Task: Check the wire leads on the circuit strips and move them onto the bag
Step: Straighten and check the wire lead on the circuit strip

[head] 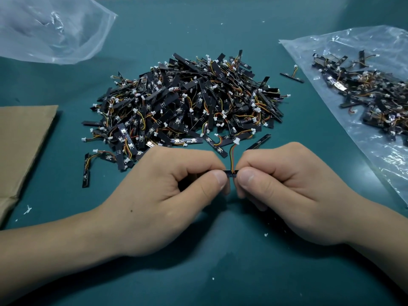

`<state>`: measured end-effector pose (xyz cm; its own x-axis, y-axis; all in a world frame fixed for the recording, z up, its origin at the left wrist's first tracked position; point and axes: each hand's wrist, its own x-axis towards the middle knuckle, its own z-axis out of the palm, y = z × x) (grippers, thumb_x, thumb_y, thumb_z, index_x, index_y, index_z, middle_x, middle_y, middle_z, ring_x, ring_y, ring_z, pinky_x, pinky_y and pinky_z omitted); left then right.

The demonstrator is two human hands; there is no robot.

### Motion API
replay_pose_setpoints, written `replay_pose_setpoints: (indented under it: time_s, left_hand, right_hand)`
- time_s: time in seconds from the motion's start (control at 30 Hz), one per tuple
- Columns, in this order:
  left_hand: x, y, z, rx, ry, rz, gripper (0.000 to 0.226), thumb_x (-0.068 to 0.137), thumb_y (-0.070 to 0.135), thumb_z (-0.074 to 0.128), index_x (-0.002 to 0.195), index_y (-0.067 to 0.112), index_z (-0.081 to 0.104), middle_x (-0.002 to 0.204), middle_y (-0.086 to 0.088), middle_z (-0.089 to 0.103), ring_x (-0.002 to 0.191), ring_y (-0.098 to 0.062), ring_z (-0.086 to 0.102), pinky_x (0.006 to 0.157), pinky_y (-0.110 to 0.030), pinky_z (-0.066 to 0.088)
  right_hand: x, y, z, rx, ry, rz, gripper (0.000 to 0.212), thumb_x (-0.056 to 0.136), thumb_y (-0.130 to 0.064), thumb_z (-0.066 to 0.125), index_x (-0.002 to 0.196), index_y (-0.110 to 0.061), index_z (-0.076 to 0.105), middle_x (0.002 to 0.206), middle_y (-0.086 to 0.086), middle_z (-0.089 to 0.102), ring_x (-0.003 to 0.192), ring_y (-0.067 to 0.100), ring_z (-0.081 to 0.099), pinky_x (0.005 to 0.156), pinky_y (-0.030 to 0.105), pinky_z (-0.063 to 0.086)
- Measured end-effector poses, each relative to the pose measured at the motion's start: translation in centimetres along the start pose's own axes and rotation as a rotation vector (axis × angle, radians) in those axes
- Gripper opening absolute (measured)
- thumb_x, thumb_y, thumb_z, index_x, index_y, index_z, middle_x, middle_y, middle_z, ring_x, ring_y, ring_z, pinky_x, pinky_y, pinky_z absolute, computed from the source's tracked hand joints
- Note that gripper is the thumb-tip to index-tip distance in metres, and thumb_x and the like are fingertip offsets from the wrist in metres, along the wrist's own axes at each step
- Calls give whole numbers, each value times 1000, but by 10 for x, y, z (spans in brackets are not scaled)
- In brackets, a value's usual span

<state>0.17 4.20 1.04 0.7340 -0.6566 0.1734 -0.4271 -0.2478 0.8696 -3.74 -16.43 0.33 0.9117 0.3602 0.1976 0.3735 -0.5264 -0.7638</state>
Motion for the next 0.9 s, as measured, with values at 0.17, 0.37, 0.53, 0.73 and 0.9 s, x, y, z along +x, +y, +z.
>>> replay_pose_setpoints:
  time_s: [0.17, 0.37, 0.53, 0.73, 0.9]
  left_hand:
    - [0, 0, 0, 7, 14, -8, 22, 88, 20, 58, 75, 6, 70, 58, 17, 54, 56, 5, 53, 59, -1, 36]
    - [-1, -2, 0, 14, 16, -10, 24, 89, 20, 58, 77, 4, 71, 58, 16, 54, 56, 4, 54, 59, -1, 37]
    - [1, -5, -3, 89, -15, 19, 23, 92, 22, 59, 76, 11, 71, 58, 10, 56, 54, -4, 55, 53, -11, 39]
    - [1, -7, -8, 147, -54, 52, 29, 94, 34, 52, 77, 18, 69, 59, -2, 56, 55, -20, 54, 51, -34, 41]
    - [2, -8, -7, 151, -55, 49, 30, 94, 34, 52, 78, 17, 69, 59, -3, 56, 54, -20, 55, 50, -35, 42]
  right_hand:
    - [1, -1, -1, 30, -17, 9, 29, 100, -34, 44, 75, -29, 58, 60, -2, 54, 56, 15, 52, 56, 20, 37]
    - [2, -1, 0, 25, -17, 9, 29, 101, -33, 45, 75, -28, 58, 60, 0, 55, 57, 16, 52, 56, 22, 38]
    - [1, -2, -1, 23, -21, -2, 28, 101, -32, 45, 75, -31, 56, 60, -3, 55, 57, 15, 52, 56, 19, 37]
    - [2, -4, -1, 23, -28, -3, 27, 99, -32, 46, 74, -38, 53, 60, -3, 56, 56, 13, 53, 57, 18, 37]
    - [1, -5, -1, 42, -30, 9, 27, 98, -32, 46, 74, -39, 54, 60, -4, 58, 57, 13, 55, 57, 16, 38]
